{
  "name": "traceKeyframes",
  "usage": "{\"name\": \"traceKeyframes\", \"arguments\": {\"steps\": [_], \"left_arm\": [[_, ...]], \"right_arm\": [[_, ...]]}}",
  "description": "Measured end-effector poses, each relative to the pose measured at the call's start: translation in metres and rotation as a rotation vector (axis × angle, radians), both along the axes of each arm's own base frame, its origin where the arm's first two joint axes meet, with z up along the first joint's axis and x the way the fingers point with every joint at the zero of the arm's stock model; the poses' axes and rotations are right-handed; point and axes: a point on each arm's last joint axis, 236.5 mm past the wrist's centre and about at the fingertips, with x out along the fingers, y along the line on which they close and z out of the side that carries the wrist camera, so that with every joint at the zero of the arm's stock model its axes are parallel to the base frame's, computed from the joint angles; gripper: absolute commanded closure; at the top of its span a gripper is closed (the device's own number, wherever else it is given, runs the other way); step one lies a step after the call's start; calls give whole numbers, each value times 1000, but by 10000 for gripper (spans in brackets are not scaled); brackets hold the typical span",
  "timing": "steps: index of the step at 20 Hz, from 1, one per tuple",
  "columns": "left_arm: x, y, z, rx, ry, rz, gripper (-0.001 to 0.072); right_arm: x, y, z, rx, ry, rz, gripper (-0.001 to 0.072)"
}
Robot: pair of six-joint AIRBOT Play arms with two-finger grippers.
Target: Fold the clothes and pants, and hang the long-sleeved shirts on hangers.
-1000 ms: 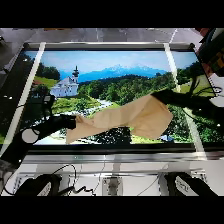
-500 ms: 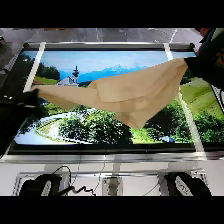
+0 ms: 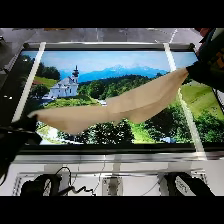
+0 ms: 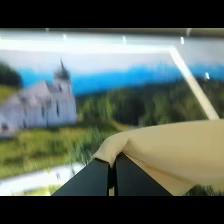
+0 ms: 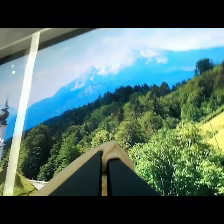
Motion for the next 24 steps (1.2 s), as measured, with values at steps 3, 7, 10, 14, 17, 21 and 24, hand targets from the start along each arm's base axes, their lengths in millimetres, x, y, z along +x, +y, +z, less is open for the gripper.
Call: {"name": "traceKeyframes", "arguments": {"steps": [3,7,10,14,17,21,24], "left_arm": [[0,-12,-61,-92,184,-30,692],[0,-32,-118,-243,357,-63,691],[2,-37,-138,-280,410,-70,691],[9,-35,-144,-298,407,-54,691],[15,-32,-141,-307,383,-36,691],[19,-29,-139,-308,363,-24,691],[20,-28,-139,-308,359,-21,691]], "right_arm": [[30,4,-55,50,119,-6,650],[54,13,-132,82,277,3,92],[57,-7,-174,50,369,-25,189],[20,-49,-216,-32,555,-4,269],[-26,-53,-252,-26,710,95,270],[-68,-11,-297,156,793,200,275],[-76,16,-319,297,782,184,304]]}}
